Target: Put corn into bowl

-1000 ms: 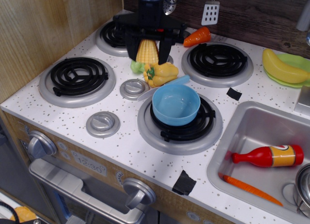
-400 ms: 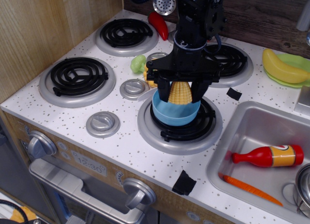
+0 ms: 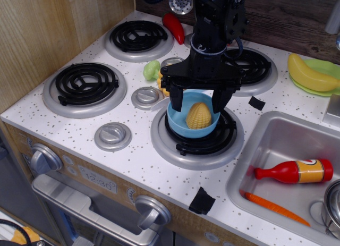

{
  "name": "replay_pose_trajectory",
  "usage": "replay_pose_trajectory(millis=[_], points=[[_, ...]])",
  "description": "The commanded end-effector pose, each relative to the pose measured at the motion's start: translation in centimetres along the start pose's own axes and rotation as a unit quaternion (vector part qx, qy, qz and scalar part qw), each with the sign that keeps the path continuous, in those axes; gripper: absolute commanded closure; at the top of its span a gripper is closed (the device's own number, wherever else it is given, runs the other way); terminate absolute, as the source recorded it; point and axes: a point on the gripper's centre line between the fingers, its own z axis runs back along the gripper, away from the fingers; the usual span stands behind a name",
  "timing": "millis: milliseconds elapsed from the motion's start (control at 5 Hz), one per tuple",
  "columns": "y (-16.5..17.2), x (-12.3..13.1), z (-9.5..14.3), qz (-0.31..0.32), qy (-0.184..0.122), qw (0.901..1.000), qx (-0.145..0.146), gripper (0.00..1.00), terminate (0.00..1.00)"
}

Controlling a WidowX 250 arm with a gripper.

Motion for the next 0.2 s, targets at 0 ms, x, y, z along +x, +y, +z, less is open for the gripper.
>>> replay_pose_trajectory(millis=[0], points=[[-0.20,0.66,1.94,0.012,-0.029,0.9993,-0.023,0.00,1.00]])
